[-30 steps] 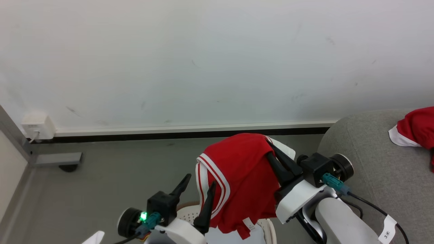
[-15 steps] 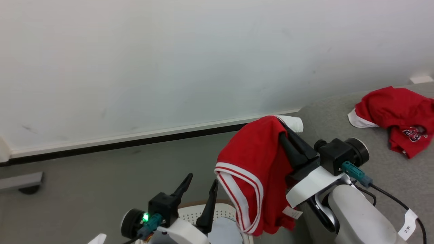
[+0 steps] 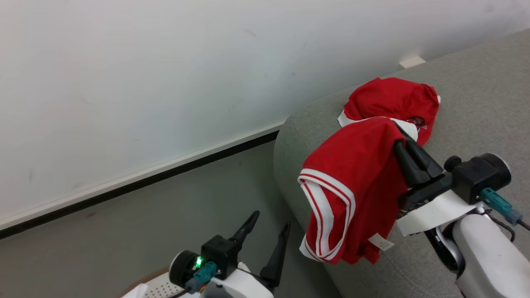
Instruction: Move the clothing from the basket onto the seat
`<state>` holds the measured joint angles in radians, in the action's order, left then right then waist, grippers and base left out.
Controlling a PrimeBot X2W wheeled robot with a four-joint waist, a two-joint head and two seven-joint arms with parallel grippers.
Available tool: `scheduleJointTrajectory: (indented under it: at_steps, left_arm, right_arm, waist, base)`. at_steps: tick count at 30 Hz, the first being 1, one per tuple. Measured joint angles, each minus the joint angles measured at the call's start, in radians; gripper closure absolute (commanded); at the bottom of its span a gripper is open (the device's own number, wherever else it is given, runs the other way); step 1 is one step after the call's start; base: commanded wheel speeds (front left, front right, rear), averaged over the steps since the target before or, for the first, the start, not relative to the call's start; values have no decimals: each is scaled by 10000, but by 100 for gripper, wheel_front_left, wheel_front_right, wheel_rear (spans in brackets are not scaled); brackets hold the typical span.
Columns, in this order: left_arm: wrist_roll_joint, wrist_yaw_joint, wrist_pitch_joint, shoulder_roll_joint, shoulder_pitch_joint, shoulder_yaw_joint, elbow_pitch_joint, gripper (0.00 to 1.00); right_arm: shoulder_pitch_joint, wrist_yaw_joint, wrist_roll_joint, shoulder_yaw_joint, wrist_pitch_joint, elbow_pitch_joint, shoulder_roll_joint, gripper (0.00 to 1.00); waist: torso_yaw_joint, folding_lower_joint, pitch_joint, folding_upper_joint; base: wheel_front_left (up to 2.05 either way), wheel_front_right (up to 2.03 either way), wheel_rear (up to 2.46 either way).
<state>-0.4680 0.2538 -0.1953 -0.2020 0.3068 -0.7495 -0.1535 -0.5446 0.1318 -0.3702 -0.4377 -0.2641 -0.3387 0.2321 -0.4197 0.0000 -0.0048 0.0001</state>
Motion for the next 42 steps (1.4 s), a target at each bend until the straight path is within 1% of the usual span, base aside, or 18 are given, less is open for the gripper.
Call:
scheduleJointTrajectory:
  at_steps: [3,8,11,13,19,22,24,27,30,33,36,39,42]
  left_arm:
    - [15,-132,-21,123,171,-148,-21,0]
    - [111,-288,-12,305,427,-412,-94,0]
    - [247,-428,104,403,828,-614,-155,0]
    - [374,-510,159,491,1098,-738,-207,0]
    - [765,-696,318,732,2070,-989,-403,0]
    - [922,-698,341,825,2484,-1014,-545,0]
    - [986,-698,336,874,2731,-1030,-619,0]
    - [1020,-694,305,905,2979,-1007,-721,0]
    - [1095,-667,249,899,3208,-943,-769,0]
    - [1162,-621,171,913,3397,-905,-775,0]
    - [1218,-579,121,918,3534,-867,-757,0]
    - [1262,-502,100,917,3644,-834,-734,0]
    - [1264,-456,90,888,3655,-807,-754,0]
  right_arm:
    - [152,0,-48,424,-2,307,339,100]
    - [273,0,-125,989,0,566,901,100]
    - [244,0,-403,1440,-2,671,1206,100]
    - [58,0,-763,1822,-2,627,1294,100]
    - [-1186,0,-1103,2416,0,69,2033,100]
    - [-2136,0,-1277,2539,0,-456,2487,100]
    - [-2856,0,-1411,2654,-2,-817,2922,100]
    - [-4014,0,-1655,3099,-2,-1513,3666,100]
    - [-5102,0,-1651,3684,-4,-2633,4424,100]
    - [-5859,0,-1570,4107,2,-3871,4986,100]
    - [-6281,0,-1302,4424,0,-5032,5440,100]
    - [-6317,0,-986,4706,0,-6071,5649,100]
    - [-5943,0,-859,5078,-2,-6932,5377,100]
  waist:
    - [-334,0,127,0]
    - [-462,0,517,0]
    - [-376,0,883,0]
    - [-276,0,1179,0]
    - [175,1,2288,0]
    - [461,2,2893,0]
    - [681,2,3289,0]
    - [1021,3,3855,0]
    - [1359,2,4379,0]
    - [1702,2,4837,0]
    - [2001,2,5231,0]
    - [2235,1,5558,0]
    - [2380,2,5776,0]
  base:
    - [0,0,0]
    - [0,0,0]
    - [0,0,0]
    - [0,0,0]
    - [0,0,0]
    - [0,0,0]
    - [0,0,0]
    - [0,0,0]
    - [0,0,0]
    - [0,0,0]
    - [0,0,0]
    - [0,0,0]
    - [0,0,0]
